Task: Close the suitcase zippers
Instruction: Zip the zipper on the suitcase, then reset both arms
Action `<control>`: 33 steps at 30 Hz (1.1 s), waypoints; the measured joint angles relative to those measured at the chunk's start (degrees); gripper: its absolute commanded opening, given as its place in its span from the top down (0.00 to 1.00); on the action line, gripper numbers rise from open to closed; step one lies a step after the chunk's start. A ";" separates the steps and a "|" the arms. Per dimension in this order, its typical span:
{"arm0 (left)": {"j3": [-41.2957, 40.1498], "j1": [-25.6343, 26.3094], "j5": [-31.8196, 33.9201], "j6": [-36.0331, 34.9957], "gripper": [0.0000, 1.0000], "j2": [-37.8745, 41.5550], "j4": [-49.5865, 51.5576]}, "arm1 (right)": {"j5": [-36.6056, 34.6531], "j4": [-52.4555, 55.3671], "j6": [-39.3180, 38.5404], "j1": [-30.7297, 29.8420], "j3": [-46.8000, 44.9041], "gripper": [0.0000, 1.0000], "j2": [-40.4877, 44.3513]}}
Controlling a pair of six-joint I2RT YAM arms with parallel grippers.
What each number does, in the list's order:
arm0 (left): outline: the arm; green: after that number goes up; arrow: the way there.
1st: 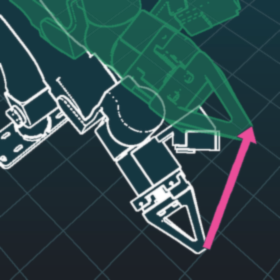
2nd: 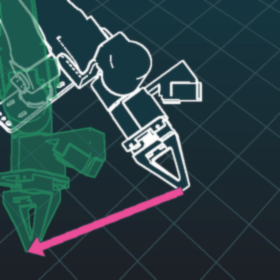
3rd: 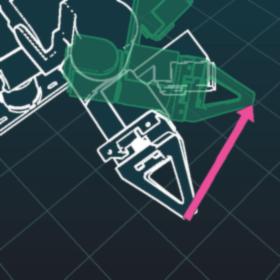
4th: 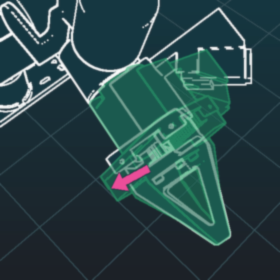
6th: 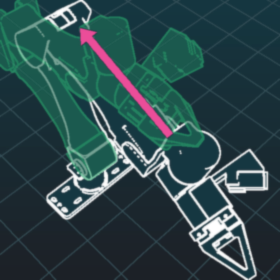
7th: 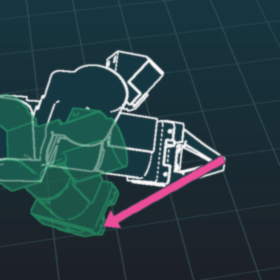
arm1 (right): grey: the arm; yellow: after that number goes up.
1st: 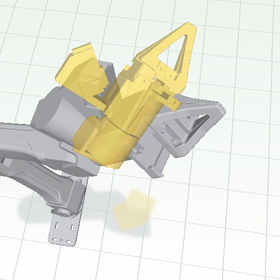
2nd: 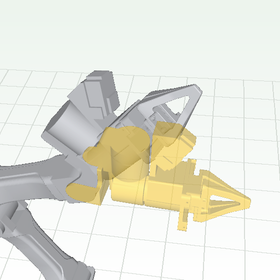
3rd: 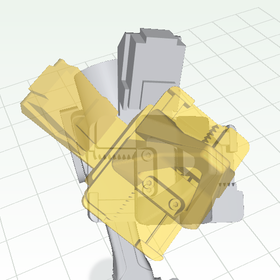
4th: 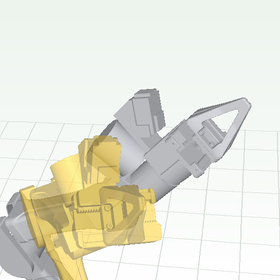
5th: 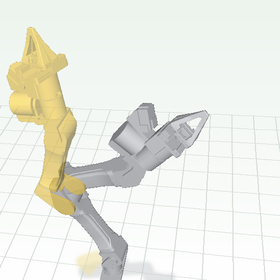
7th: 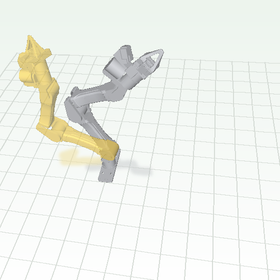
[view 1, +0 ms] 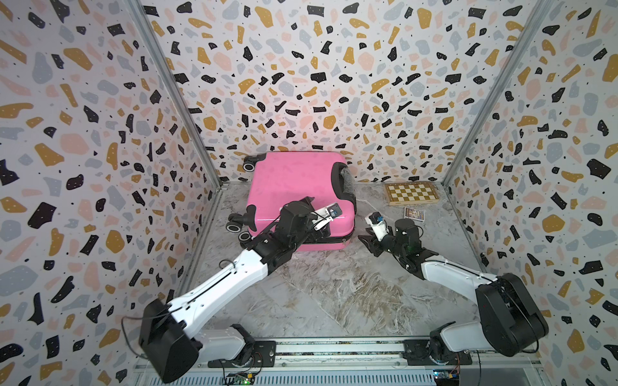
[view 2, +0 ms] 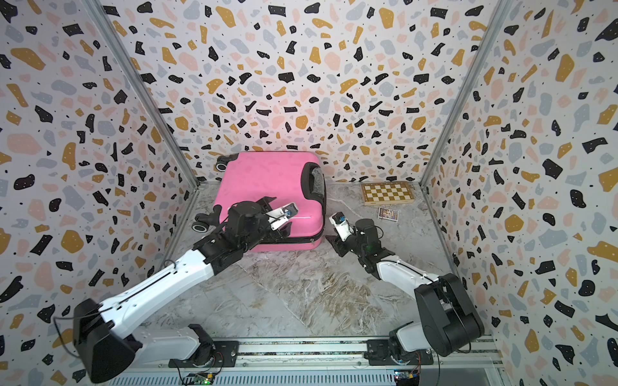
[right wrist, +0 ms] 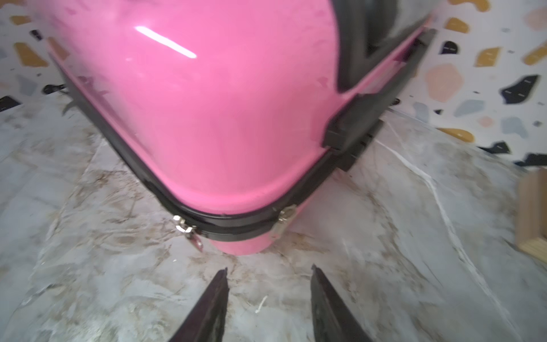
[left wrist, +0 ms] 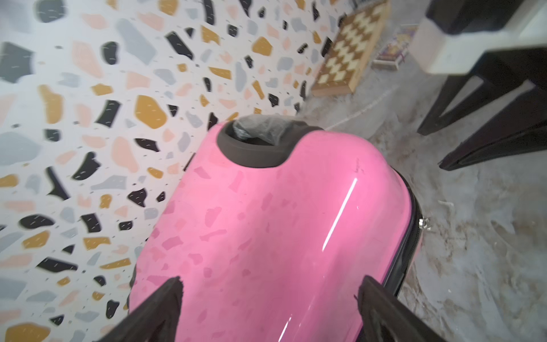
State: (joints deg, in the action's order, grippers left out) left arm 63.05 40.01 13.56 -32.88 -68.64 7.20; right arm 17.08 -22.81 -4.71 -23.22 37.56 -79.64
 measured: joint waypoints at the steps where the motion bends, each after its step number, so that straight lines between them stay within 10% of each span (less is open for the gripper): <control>1: -0.35 0.13 1.25 3.02 0.06 2.16 -0.07 | -1.86 -0.02 0.72 0.50 -0.39 0.50 0.31; 15: -24.33 -7.06 31.76 42.05 0.00 23.02 6.73 | -33.35 2.19 12.39 9.92 -6.23 0.47 3.96; 33: -44.87 -31.71 18.75 33.40 0.00 2.54 -32.13 | -22.60 -26.64 7.78 19.76 -20.20 0.38 1.99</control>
State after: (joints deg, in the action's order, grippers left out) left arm 18.17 8.29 32.32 0.51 -66.11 -24.93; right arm -5.52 -49.45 3.07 -3.46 17.37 -77.65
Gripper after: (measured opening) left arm 0.998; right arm 0.606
